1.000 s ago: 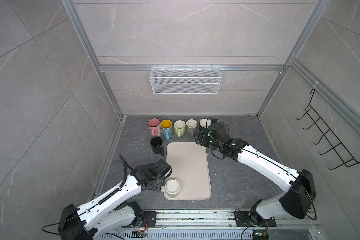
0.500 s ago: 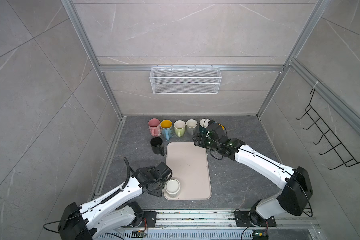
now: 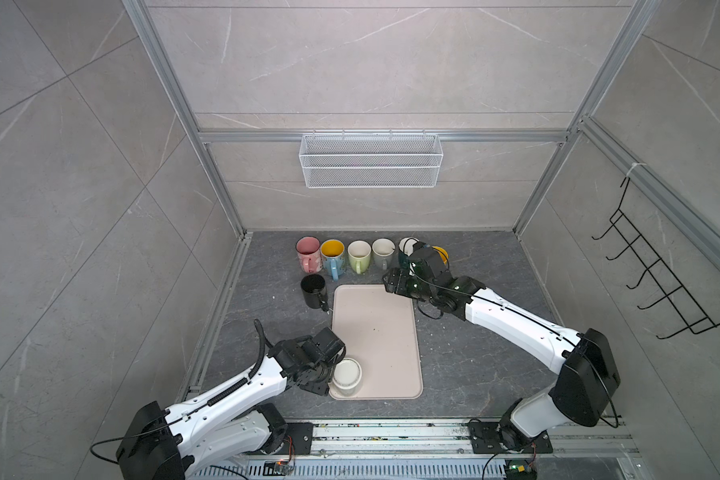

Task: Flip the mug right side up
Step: 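Lower the left gripper onto the white mug's handle and close it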

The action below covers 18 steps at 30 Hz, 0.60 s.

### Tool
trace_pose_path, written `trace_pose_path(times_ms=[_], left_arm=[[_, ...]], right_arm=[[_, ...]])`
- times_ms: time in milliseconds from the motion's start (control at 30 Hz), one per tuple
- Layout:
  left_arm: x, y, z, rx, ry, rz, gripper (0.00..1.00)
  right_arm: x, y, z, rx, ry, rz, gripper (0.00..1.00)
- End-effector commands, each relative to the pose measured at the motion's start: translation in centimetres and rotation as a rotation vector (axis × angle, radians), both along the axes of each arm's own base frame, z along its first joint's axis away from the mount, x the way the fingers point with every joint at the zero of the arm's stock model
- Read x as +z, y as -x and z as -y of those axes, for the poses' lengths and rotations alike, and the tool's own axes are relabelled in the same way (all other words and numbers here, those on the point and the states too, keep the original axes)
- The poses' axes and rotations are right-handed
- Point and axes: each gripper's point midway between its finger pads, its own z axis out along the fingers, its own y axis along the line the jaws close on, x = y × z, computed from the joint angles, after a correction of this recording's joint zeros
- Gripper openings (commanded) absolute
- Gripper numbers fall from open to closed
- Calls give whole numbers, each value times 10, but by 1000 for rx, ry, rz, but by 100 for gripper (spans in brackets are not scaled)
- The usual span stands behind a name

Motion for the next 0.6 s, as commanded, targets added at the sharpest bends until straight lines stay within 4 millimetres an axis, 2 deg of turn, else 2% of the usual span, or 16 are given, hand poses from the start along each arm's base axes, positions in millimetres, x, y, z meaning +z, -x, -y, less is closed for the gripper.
trace_pose_path(times_ms=[0,567], left_arm=[[-3,0,2,101,31,-27,59],[-14,-2,3,129,38,-24,50]], right_arm=[[-3,-4,-2,-7,-14,-7,82],[-7,-6,-3,-7,-6,-13,82]])
